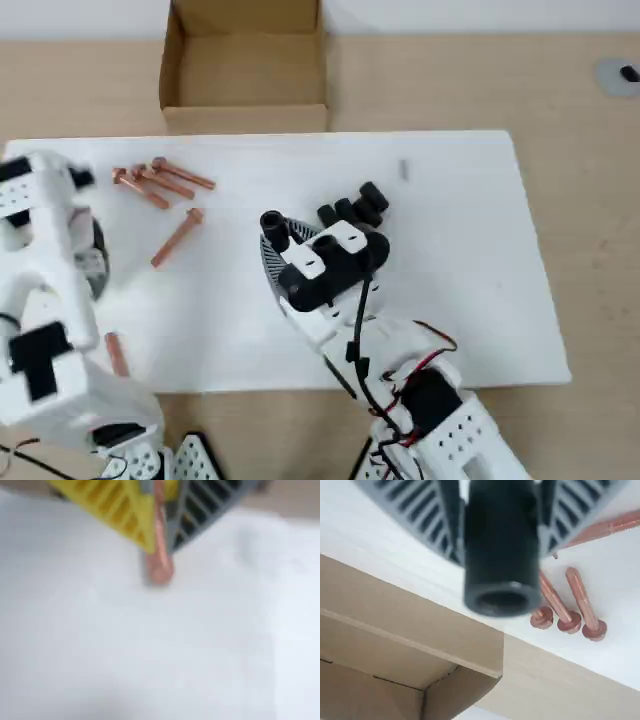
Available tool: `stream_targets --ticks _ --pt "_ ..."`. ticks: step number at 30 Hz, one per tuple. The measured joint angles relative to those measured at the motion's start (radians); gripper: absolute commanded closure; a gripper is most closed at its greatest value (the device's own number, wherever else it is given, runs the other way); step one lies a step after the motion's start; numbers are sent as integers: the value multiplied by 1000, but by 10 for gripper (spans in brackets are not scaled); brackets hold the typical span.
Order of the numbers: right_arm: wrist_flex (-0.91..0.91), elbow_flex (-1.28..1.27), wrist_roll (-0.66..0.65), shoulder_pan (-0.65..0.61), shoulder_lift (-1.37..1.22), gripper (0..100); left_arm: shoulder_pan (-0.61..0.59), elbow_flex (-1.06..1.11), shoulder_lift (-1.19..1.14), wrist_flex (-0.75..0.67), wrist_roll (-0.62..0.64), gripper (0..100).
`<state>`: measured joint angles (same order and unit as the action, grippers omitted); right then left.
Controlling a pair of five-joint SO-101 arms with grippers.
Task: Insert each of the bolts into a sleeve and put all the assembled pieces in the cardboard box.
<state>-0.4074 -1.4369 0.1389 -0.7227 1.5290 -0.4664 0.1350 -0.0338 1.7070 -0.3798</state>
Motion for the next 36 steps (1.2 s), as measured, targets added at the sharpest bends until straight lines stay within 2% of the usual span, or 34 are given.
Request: stream_targets --ticks 6,8,10,17,21,26,28,32,36 --pt "0 0 0 0 0 989 6 -26 204 6 -358 991" --pt "0 0 0 0 0 989 12 -26 224 17 -390 992" --pt "0 0 0 0 0 989 15 -15 239 32 -364 991" --pt "0 0 0 20 0 989 12 198 304 35 52 993" --pt "0 0 0 29 0 989 -25 273 345 35 146 990" --pt "-38 0 0 29 0 989 -133 293 368 35 161 989" --pt "-54 0 0 29 0 989 -164 301 365 35 114 989" --pt "-57 0 0 29 0 989 -170 354 287 35 11 989" --pt "-68 0 0 29 0 989 -176 361 137 35 -17 989"
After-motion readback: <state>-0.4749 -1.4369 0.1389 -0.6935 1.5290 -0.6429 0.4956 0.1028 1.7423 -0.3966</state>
